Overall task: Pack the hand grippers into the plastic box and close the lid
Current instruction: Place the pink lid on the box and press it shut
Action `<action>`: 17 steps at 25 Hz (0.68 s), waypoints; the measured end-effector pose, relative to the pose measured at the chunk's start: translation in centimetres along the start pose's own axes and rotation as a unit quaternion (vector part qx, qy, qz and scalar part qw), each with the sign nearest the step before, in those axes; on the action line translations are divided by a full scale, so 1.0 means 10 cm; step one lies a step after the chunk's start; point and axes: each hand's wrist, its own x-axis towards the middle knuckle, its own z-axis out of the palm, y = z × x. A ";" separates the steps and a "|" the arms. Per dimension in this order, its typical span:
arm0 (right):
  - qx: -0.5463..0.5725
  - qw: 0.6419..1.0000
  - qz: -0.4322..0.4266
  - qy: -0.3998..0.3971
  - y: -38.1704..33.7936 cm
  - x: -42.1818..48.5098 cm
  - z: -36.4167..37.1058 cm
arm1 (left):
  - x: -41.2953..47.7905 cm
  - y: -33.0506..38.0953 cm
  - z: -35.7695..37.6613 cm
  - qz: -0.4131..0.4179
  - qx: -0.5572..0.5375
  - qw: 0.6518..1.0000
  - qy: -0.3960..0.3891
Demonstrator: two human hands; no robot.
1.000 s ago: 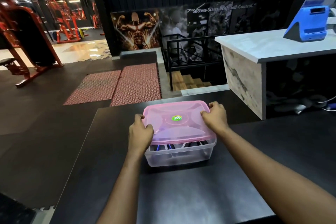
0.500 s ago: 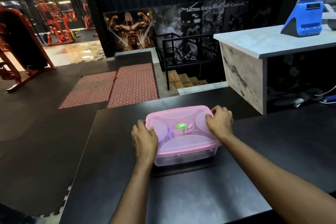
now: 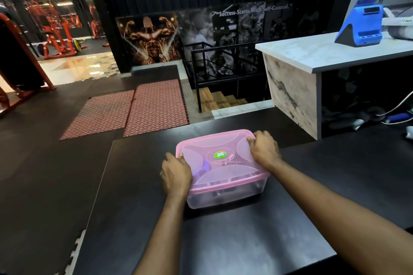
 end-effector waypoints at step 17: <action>0.009 0.990 -0.079 -0.118 -0.05 0.36 0.05 | 0.60 0.28 0.15 0.179 0.104 0.971 -0.120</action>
